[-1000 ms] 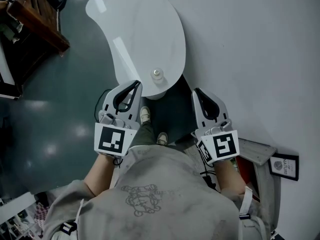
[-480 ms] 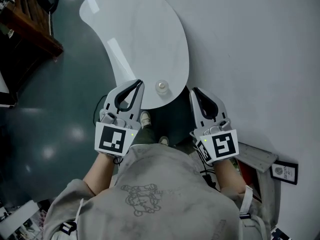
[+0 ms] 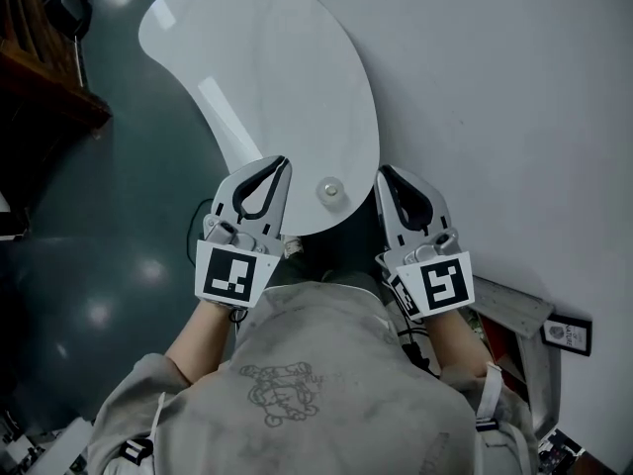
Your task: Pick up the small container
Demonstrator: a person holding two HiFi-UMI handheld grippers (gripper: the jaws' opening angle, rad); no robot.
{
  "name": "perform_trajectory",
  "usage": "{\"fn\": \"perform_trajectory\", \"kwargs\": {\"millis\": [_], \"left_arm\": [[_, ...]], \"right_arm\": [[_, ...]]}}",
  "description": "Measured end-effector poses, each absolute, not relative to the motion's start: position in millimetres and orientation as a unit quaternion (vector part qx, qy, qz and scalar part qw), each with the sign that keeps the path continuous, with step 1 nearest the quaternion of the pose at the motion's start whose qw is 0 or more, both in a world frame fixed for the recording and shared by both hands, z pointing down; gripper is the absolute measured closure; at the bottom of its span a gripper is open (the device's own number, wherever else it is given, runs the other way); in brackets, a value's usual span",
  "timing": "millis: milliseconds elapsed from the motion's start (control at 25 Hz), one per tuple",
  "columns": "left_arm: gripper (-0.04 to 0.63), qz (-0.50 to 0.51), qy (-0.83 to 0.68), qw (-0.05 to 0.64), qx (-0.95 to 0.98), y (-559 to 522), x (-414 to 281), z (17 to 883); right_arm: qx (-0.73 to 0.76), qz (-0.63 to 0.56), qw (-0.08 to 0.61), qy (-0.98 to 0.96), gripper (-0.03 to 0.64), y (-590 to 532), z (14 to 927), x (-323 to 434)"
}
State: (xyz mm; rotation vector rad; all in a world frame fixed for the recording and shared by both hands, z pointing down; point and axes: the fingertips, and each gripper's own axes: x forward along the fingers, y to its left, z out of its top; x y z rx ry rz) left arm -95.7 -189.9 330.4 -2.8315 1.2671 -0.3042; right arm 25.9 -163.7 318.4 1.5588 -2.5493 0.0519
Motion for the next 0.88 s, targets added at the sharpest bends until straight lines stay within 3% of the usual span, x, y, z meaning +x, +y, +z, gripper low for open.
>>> {"fn": "perform_trajectory", "kwargs": {"millis": [720, 880], "left_arm": [[0.566, -0.096, 0.411, 0.002, -0.907, -212.0, -63.4, 345.3], [0.398, -0.1, 0.384, -0.003, -0.918, -209.2, -44.8, 356.7]], "right_arm": [[0.505, 0.039, 0.08, -0.858, 0.583, -192.1, 337.4, 59.5], [0.492, 0.034, 0.083, -0.866, 0.583, -198.8, 341.5, 64.1]]}}
